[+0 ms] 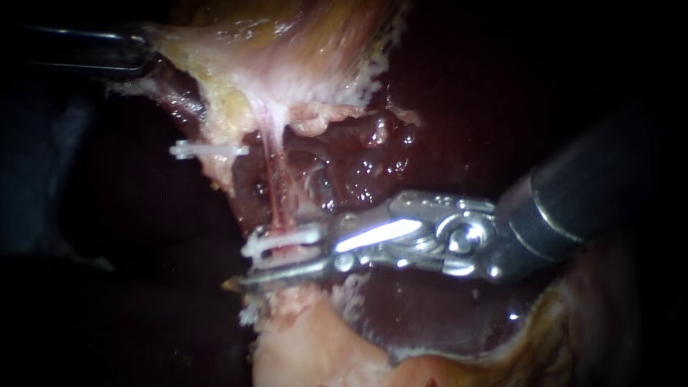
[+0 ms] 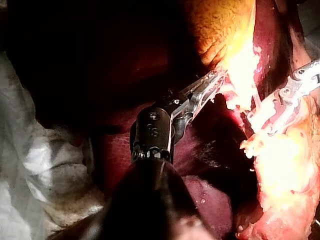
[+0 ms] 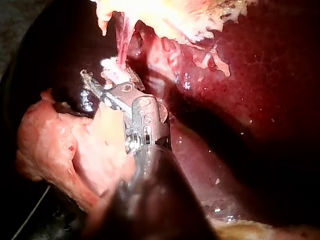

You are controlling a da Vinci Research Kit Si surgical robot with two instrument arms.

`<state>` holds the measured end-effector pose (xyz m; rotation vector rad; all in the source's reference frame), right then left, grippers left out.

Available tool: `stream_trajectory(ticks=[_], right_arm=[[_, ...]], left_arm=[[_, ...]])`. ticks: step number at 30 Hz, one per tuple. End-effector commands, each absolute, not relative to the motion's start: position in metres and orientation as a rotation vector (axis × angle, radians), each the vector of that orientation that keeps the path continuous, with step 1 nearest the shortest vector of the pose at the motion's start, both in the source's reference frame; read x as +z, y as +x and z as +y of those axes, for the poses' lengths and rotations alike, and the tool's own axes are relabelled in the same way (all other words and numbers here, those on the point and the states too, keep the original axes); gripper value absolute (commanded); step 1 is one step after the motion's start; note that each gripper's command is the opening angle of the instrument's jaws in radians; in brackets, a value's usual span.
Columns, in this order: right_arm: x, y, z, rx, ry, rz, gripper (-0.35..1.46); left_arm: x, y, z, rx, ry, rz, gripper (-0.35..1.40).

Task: Going back second clip right tube

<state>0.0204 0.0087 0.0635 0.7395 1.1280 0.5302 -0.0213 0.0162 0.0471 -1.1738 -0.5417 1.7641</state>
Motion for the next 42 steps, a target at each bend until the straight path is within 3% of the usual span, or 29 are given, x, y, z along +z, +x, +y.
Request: stream_trajectory(ticks=[1,12,23,30,42], right_arm=[[0.0636,0.0201,0.0088,0.517,0.722,1.122,0.47],[0.0623,0.0143,0.0089,0.42,0.594,1.145,0.5],[0.059,0.0066,0.0111,0.333,0.485,1.163,0.5],[0.0589,0.0057,0.0111,0.28,0.482,1.176,0.5],[0.059,0.0052,0.0111,0.257,0.469,1.181,0.5]], left_arm=[[0.0471,-0.0213,0.0162,1.765,-1.174,-0.542,-0.35],[0.0471,-0.0213,0.0162,1.766,-1.175,-0.545,-0.35],[0.0471,-0.0214,0.0162,1.766,-1.175,-0.544,-0.35],[0.0474,-0.0218,0.0159,1.767,-1.177,-0.545,-0.35],[0.0521,-0.0274,0.0126,1.816,-1.183,-0.573,-0.35]])
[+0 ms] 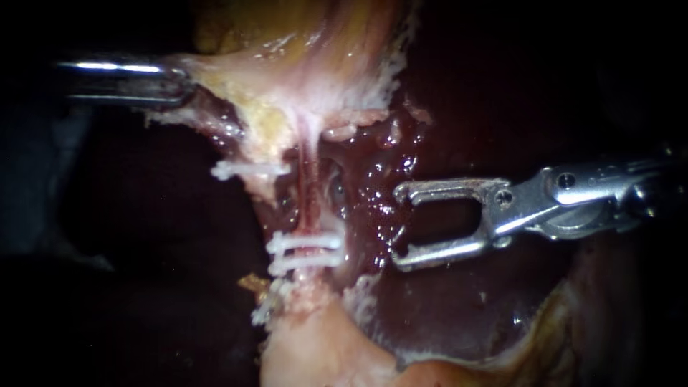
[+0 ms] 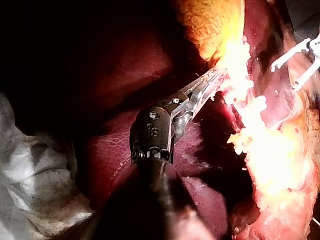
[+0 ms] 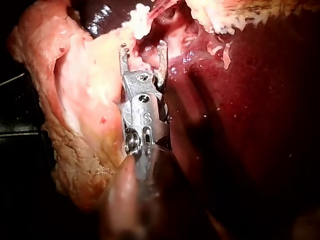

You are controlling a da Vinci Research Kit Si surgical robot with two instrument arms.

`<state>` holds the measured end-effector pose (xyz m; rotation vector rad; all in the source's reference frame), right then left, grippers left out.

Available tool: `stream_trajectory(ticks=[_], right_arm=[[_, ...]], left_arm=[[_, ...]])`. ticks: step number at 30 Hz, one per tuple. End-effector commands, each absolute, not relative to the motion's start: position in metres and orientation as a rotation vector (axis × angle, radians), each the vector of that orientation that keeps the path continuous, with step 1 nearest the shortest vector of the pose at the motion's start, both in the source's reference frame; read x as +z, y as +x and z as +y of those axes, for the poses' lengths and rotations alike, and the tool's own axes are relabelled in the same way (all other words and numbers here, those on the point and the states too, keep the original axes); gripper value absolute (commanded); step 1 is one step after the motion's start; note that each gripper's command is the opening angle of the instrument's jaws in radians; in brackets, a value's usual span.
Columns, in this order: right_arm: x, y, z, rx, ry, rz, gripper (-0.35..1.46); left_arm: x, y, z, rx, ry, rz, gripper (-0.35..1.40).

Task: Going back second clip right tube

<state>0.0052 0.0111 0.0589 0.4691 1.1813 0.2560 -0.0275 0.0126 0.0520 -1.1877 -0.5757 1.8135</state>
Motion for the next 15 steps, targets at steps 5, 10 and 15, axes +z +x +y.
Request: stream_trajectory(ticks=[5,10,15], right_arm=[[0.0589,0.005,0.0111,0.251,0.466,1.183,0.5],[0.0589,0.005,0.0111,0.246,0.463,1.184,0.5],[0.0589,0.005,0.0111,0.246,0.463,1.184,0.5]], left_arm=[[0.0529,-0.0281,0.012,1.82,-1.178,-0.577,-0.35],[0.0529,-0.0281,0.0121,1.82,-1.178,-0.578,-0.35],[0.0528,-0.028,0.0122,1.82,-1.178,-0.58,-0.35]])
